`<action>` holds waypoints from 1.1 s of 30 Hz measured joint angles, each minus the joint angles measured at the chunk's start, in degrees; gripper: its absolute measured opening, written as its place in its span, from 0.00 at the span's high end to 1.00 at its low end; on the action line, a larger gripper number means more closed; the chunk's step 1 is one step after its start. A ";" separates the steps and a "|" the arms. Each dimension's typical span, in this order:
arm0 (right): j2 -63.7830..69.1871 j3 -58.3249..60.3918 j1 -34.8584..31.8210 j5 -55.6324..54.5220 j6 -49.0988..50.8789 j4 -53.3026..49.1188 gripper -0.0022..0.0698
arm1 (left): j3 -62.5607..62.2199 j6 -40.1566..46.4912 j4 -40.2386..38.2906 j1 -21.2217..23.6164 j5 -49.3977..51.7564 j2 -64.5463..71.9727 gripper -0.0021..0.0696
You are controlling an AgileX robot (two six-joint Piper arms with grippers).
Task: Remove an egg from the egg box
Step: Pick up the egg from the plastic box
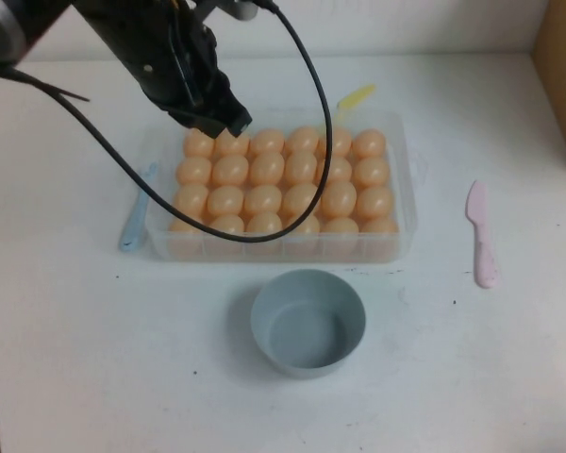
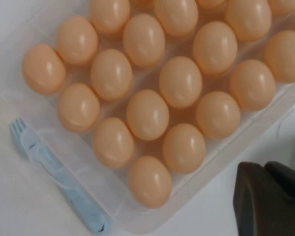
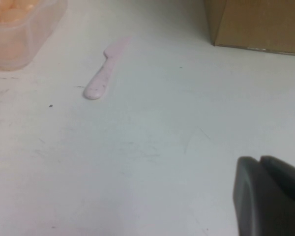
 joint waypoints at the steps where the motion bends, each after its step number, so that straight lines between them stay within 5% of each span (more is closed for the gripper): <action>1: 0.00 0.00 0.00 0.00 0.00 0.00 1.00 | 0.00 0.00 0.54 0.00 0.00 0.98 0.98; 7: 0.00 0.00 0.00 0.00 0.00 0.00 1.00 | 0.00 0.00 2.16 0.00 -0.74 3.87 0.87; 15: 0.00 0.00 0.00 0.00 0.00 0.00 1.00 | -0.32 -3.21 1.82 0.10 -3.05 7.24 0.43; 33: 0.00 0.00 0.00 0.00 0.00 0.00 1.00 | -0.35 -5.08 0.11 2.22 -8.57 16.76 0.39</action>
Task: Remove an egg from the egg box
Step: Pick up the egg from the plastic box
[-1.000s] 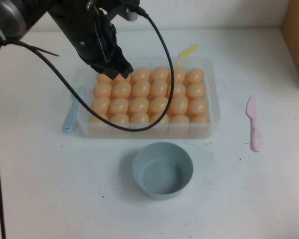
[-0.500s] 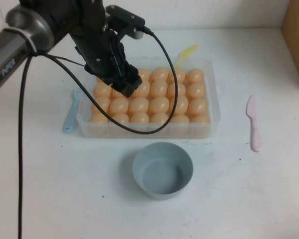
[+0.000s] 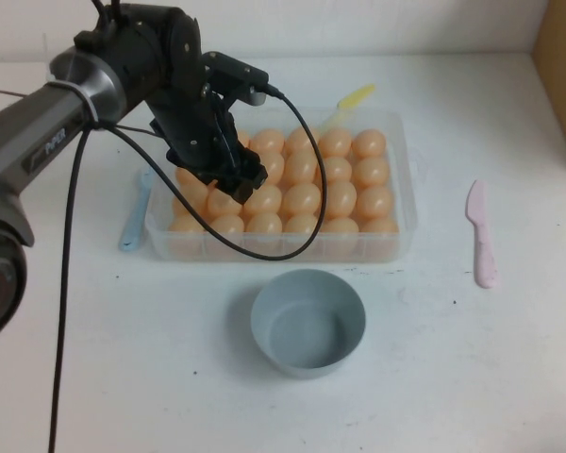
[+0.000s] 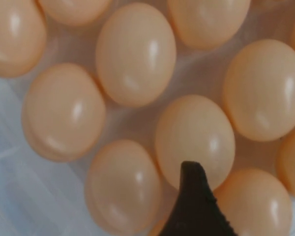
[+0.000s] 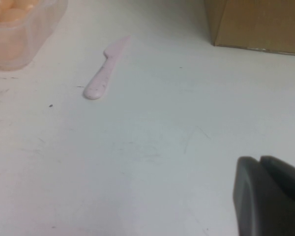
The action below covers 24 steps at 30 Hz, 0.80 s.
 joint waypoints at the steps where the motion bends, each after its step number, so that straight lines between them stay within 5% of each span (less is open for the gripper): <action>1: 0.00 0.00 0.00 0.00 0.00 0.00 1.00 | 0.00 0.00 0.00 0.11 -0.59 0.37 0.39; 24: 0.00 0.00 0.00 0.00 0.00 0.00 1.00 | 0.00 1.75 0.00 0.92 -5.14 5.19 0.39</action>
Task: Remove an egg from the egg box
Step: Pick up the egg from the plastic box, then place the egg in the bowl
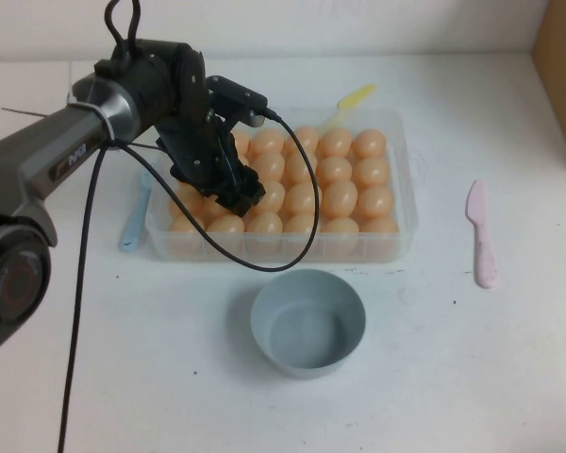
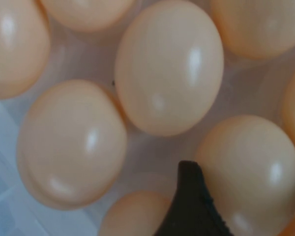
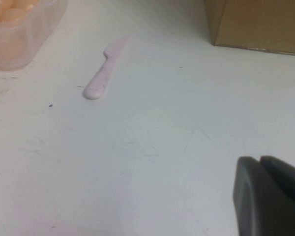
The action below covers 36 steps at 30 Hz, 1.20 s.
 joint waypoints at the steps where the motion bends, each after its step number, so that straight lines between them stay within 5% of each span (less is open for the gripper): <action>1: 0.00 0.00 0.00 0.00 0.00 0.00 1.00 | 0.00 0.14 0.00 0.00 0.00 0.12 0.39; 28: 0.00 0.00 0.00 0.00 0.00 0.00 1.00 | -5.03 0.35 1.75 -0.24 2.57 -3.32 0.48; 36: 0.00 0.00 0.00 0.00 0.00 0.00 1.00 | -5.17 -0.57 5.95 -6.39 11.48 -12.05 0.48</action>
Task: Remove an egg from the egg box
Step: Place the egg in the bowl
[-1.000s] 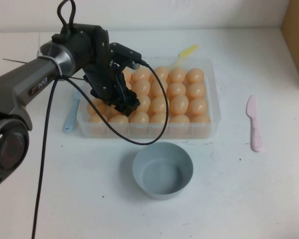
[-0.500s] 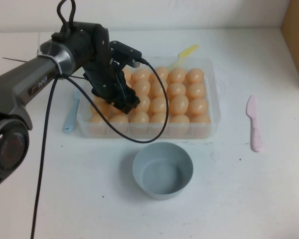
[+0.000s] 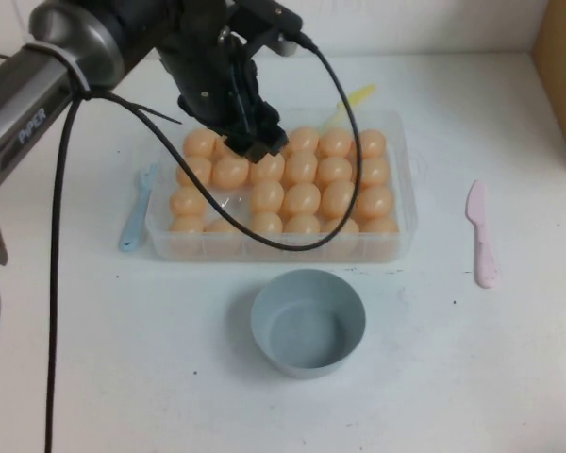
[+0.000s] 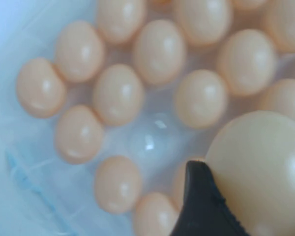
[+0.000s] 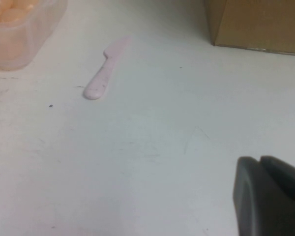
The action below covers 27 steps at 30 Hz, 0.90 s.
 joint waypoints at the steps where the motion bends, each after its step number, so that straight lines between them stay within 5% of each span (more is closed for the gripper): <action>1: 0.00 0.00 0.00 0.00 0.00 0.00 1.00 | 0.00 -0.24 0.13 -1.38 0.48 -0.75 0.48; 9: 0.00 0.00 0.00 0.00 0.00 0.00 1.00 | 14.23 -1.17 0.07 -10.72 1.08 -7.94 0.48; 16: 0.00 0.00 0.00 0.00 0.00 0.00 1.00 | 29.66 -1.17 -2.99 -11.92 -5.43 -10.02 0.48; 27: 0.00 0.00 0.00 0.00 0.00 0.00 1.00 | 32.01 0.95 -6.29 -12.53 -12.82 -10.37 0.42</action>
